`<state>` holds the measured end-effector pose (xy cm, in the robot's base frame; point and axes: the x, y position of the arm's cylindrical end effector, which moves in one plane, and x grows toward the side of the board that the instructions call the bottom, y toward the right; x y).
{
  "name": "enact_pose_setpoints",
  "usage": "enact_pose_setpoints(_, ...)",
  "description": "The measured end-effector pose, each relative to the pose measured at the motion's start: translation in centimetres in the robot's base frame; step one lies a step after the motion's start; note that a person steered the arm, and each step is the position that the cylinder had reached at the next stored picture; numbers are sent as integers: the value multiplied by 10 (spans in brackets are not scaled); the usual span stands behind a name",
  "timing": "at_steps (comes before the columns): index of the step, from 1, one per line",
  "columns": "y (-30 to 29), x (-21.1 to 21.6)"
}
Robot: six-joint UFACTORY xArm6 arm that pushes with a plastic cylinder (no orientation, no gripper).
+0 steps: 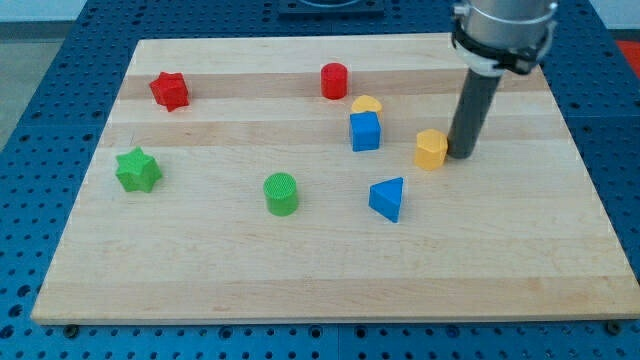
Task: Place yellow hexagon on right side of blue cube
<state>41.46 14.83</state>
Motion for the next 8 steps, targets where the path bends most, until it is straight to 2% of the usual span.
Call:
enact_pose_setpoints(1, 0, 0)
enact_pose_setpoints(2, 13, 43)
enact_pose_setpoints(3, -3, 66)
enact_pose_setpoints(4, -42, 56)
enact_pose_setpoints(6, -49, 2)
enact_pose_setpoints(7, -49, -10)
enact_pose_setpoints(8, -34, 18)
